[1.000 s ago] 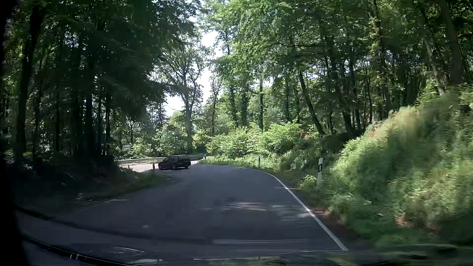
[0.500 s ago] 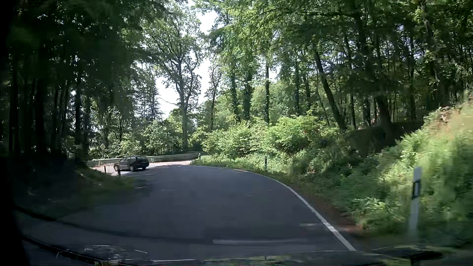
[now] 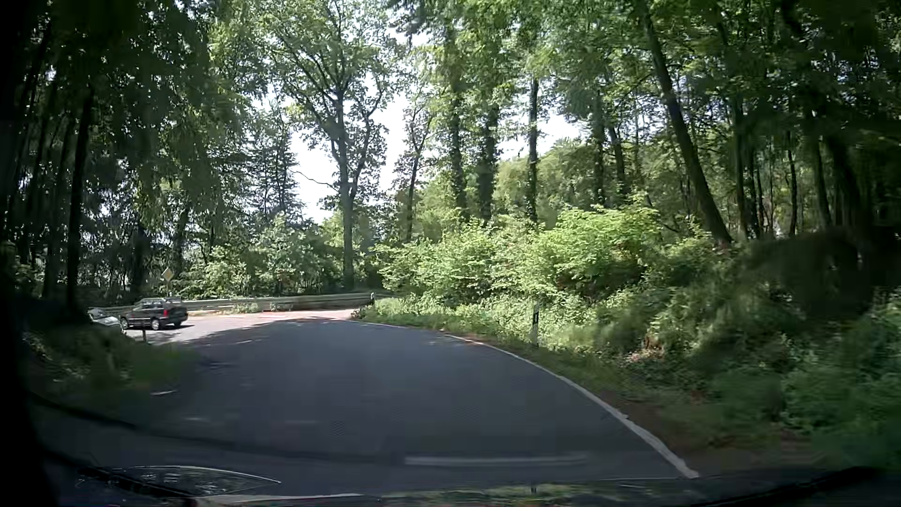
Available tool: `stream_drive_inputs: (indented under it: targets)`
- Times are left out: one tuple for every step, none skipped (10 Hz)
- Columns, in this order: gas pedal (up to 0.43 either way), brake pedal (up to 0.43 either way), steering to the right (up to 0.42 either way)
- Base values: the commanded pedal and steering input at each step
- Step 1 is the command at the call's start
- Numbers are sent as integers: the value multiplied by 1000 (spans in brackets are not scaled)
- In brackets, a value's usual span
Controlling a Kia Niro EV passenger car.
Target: Follow the waypoints while adhering to traffic rules and regulations
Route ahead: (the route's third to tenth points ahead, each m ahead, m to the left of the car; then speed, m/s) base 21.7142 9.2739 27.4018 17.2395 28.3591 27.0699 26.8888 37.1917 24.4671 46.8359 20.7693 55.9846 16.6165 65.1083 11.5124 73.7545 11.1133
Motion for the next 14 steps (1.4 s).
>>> stream_drive_inputs:
  targets:
    - [0,213,-57]
    - [0,213,-74]
    - [0,213,-85]
    - [0,213,-93]
    - [0,207,-100]
    - [0,207,-112]
    - [0,207,-124]
    - [0,207,-133]
    - [0,207,-145]
    - [0,207,-159]
    - [0,201,-170]
    - [0,201,-173]
    - [0,195,-173]
    - [0,195,-173]
